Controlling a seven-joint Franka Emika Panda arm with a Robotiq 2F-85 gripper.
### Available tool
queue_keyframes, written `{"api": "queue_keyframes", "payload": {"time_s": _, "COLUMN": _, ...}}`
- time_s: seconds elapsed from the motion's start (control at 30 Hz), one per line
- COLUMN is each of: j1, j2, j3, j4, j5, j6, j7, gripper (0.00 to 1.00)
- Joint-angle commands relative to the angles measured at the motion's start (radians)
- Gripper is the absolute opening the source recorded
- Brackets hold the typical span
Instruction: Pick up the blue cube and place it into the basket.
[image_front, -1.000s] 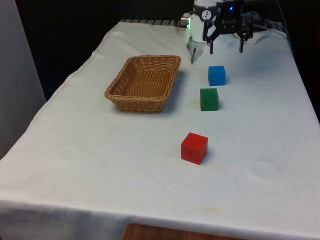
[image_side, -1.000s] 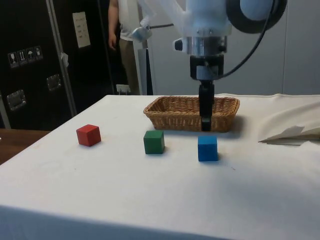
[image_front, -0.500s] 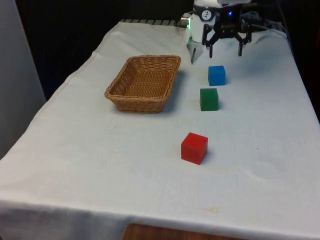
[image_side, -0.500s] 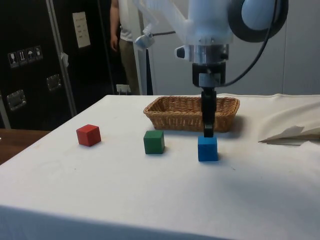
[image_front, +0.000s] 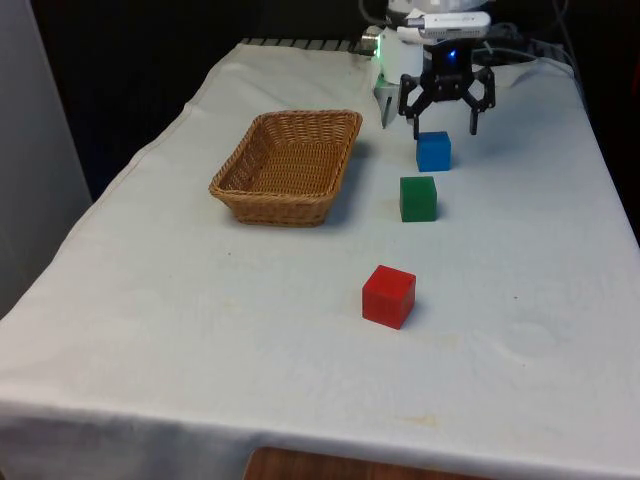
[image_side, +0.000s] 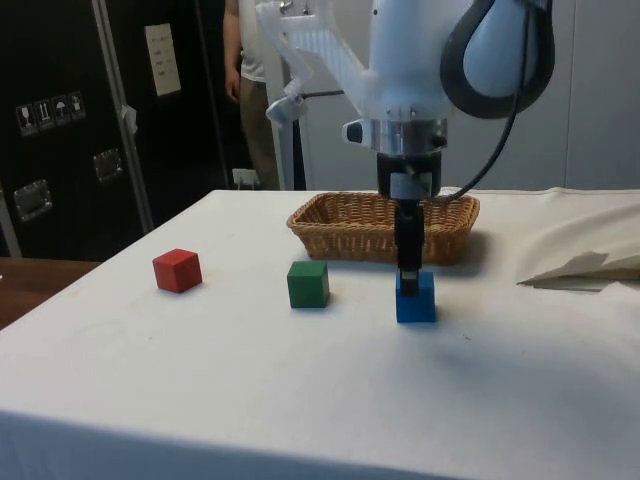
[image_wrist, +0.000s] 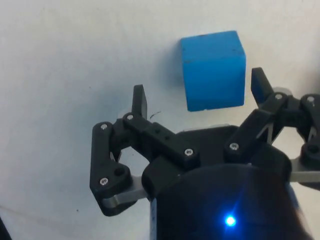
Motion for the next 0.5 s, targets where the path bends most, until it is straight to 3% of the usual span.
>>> {"api": "queue_keyframes", "payload": {"time_s": 0.0, "j1": -0.005, "j2": 0.006, "j3": -0.009, "j4": -0.005, "j5": -0.026, "j6": 0.017, "j7": 0.006, "gripper": 1.00}}
{"api": "queue_keyframes", "payload": {"time_s": 0.13, "j1": 0.000, "j2": 0.011, "j3": -0.007, "j4": 0.000, "j5": 0.000, "j6": 0.009, "j7": -0.012, "gripper": 1.00}}
{"api": "queue_keyframes", "payload": {"time_s": 0.43, "j1": -0.004, "j2": 0.028, "j3": -0.023, "j4": -0.004, "j5": -0.025, "j6": 0.026, "j7": -0.013, "gripper": 1.00}}
{"api": "queue_keyframes", "payload": {"time_s": 0.47, "j1": -0.001, "j2": 0.025, "j3": -0.016, "j4": -0.001, "j5": 0.000, "j6": 0.011, "j7": -0.024, "gripper": 1.00}}
